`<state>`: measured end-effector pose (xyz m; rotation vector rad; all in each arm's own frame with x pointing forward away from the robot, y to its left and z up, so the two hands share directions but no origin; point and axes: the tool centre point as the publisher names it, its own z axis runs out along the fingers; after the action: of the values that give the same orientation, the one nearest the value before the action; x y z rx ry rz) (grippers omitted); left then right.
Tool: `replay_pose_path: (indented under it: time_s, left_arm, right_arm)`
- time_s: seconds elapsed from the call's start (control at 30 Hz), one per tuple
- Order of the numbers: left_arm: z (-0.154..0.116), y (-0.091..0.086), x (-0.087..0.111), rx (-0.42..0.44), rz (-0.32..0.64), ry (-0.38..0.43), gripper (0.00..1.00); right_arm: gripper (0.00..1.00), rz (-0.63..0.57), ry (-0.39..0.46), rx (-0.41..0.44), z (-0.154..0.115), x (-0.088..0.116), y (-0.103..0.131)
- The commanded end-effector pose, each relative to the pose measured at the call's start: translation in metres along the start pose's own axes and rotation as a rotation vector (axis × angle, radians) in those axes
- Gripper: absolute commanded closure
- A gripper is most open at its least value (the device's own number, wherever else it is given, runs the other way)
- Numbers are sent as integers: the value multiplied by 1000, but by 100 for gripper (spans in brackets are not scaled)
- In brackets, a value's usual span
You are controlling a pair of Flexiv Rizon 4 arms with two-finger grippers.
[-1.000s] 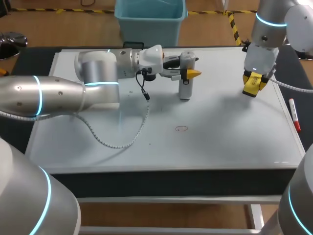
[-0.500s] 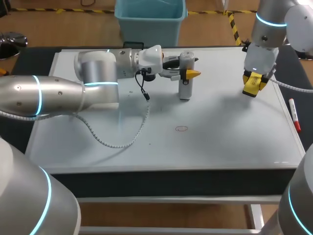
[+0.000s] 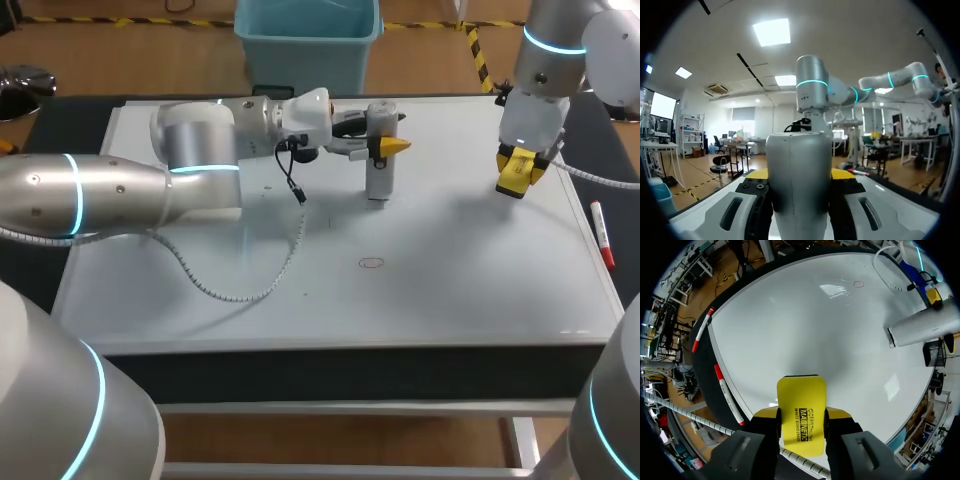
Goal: Pick up the inspection probe, press it on each red-marked spot on the whiteboard one by one, put down the probe, pick up the eraser, and wipe off all the red marks.
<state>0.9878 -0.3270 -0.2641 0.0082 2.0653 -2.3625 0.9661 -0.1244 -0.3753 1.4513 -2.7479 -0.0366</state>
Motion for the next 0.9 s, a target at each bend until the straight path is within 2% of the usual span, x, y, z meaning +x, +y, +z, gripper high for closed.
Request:
replay_pose_path:
  time_s: [0.03, 0.2, 0.37, 0.9]
  left_arm:
    - [-20, -25, 2, -24, 7, -10, 100]
    - [-51, -46, 0, -82, 26, -40, 100]
    - [-91, -60, 3, -92, 53, -72, 100]
    - [-222, -65, 15, -97, 76, -252, 100]
  right_arm:
    - [100, -2, 4, 0, -1, 0, -1]
    - [100, -2, 4, 0, -1, 0, -1]
    - [100, -2, 4, 0, -1, 0, -1]
    - [100, -2, 4, 0, -1, 0, -1]
